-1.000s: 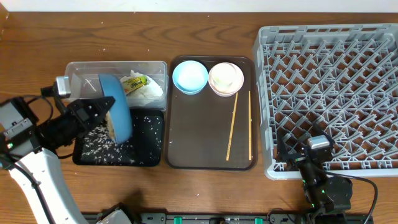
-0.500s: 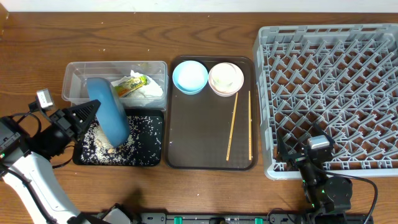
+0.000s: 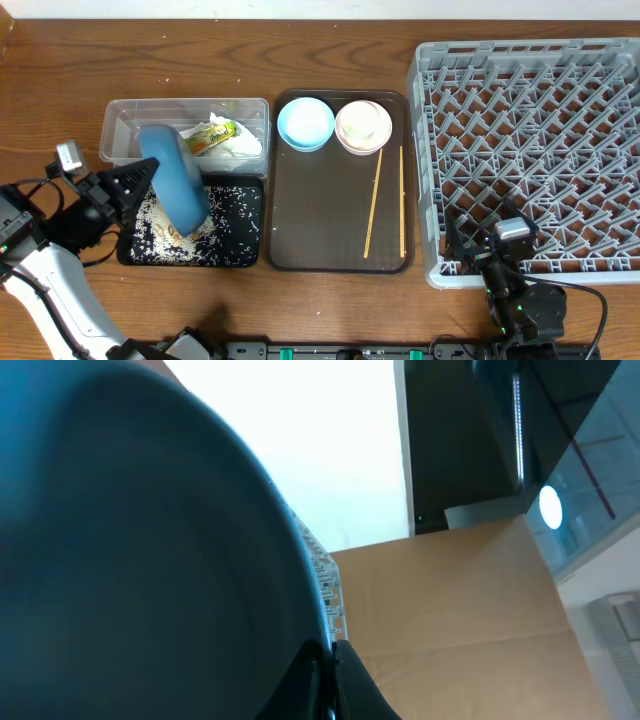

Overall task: Sort waste into correct bins and load items into the dishwasher rack
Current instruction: 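Tilt the plate over the black tray to dump the rice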

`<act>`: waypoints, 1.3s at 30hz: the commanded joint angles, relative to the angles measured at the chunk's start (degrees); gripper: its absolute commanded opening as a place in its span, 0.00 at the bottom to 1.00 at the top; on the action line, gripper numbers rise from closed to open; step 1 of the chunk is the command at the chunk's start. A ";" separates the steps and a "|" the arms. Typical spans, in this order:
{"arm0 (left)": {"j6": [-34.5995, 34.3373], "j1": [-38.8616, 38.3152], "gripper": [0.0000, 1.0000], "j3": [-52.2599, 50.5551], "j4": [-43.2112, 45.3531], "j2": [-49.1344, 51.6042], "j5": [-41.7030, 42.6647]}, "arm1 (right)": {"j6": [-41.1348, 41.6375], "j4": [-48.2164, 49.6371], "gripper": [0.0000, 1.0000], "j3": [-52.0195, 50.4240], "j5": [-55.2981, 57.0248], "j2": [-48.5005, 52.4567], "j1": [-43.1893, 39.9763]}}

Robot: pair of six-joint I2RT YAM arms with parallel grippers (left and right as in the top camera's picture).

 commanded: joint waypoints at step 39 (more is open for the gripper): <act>-16.00 -9.29 0.06 2.80 1.81 -8.50 -6.73 | -0.09 -0.24 0.99 -0.09 0.33 -0.15 0.48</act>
